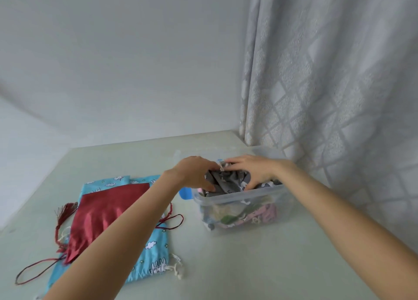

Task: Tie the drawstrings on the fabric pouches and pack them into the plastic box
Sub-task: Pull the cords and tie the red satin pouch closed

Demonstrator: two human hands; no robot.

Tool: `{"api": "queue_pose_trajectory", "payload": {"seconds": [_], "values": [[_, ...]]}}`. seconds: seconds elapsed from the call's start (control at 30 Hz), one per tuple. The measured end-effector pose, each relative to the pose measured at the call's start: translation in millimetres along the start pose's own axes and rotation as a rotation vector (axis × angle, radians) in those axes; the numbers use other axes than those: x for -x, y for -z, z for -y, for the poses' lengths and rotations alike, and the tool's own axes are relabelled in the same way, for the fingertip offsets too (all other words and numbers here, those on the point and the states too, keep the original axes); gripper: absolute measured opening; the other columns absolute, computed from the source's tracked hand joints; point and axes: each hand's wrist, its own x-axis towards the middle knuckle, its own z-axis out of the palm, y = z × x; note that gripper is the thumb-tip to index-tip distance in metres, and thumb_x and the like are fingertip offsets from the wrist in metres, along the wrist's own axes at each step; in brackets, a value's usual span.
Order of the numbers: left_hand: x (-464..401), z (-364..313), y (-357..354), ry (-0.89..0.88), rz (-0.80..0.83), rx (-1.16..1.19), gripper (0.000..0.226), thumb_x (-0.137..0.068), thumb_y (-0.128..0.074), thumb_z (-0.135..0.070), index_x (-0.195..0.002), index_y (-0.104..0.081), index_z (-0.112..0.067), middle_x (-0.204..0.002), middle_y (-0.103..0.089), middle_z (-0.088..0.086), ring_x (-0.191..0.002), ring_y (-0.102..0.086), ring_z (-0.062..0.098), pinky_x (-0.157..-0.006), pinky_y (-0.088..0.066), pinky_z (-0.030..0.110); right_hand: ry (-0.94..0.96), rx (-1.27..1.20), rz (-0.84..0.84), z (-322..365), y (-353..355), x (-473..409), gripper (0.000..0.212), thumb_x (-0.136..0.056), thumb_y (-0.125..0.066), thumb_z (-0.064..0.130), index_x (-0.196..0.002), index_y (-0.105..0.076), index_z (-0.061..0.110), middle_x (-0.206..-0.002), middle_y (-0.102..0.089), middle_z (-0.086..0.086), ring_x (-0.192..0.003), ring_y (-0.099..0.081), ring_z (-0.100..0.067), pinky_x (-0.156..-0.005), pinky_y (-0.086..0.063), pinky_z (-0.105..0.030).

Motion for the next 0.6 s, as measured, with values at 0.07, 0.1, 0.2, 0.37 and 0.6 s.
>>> {"api": "queue_pose_trajectory", "payload": {"seconds": [0.07,0.1,0.2,0.37,0.6], "values": [[-1.2,-1.0,-0.3,0.009,0.017,-0.017,0.057,-0.08,-0.064,-0.048,-0.133,-0.045,-0.035,-0.121,-0.062,-0.007,-0.11,-0.055,0.02,-0.083,-0.041,0.029,-0.005,0.084,0.037,4.5,-5.7,-10.6,0.087,-0.08,-0.07,0.029,-0.149,-0.016,0.029,-0.158,-0.003,0.009,-0.142,-0.015,-0.022,-0.111,-0.028,-0.042],[-0.6,-1.5,0.9,0.019,0.0,-0.005,0.056,-0.082,-0.061,-0.049,-0.134,-0.045,-0.035,-0.123,-0.061,-0.007,-0.111,-0.055,0.019,-0.084,-0.041,0.03,-0.009,0.123,0.041,6.5,-6.3,-13.8,0.087,-0.08,-0.069,0.028,-0.149,-0.015,0.03,-0.158,-0.002,0.009,-0.141,-0.016,-0.022,-0.11,-0.028,-0.043],[5.0,-0.1,5.9,0.047,-0.151,0.102,0.044,-0.09,-0.052,-0.047,-0.131,-0.049,-0.032,-0.125,-0.06,-0.013,-0.114,-0.055,0.015,-0.091,-0.042,0.03,-0.022,0.138,-0.003,5.6,-3.0,-14.1,0.09,-0.076,-0.072,0.035,-0.148,-0.018,0.033,-0.158,-0.007,0.008,-0.141,-0.015,-0.022,-0.113,-0.022,-0.045],[31.2,8.5,-3.2,0.039,-0.554,0.261,0.025,-0.093,-0.051,-0.037,-0.116,-0.061,-0.031,-0.103,-0.068,-0.016,-0.098,-0.06,0.01,-0.081,-0.046,0.028,0.017,-0.304,-0.237,16.2,17.2,17.5,0.066,-0.082,-0.07,0.027,-0.14,-0.039,0.031,-0.149,-0.033,0.008,-0.137,-0.027,-0.013,-0.114,-0.022,-0.036],[112.0,41.1,-19.6,0.219,-0.75,0.459,0.026,-0.087,-0.05,-0.035,-0.106,-0.065,-0.029,-0.088,-0.07,-0.016,-0.082,-0.063,0.002,-0.075,-0.05,0.026,0.196,-0.572,-0.657,109.4,26.6,25.2,0.021,-0.089,-0.061,0.019,-0.109,-0.067,0.023,-0.1,-0.07,0.012,-0.092,-0.062,0.001,-0.086,-0.049,-0.021]]}}
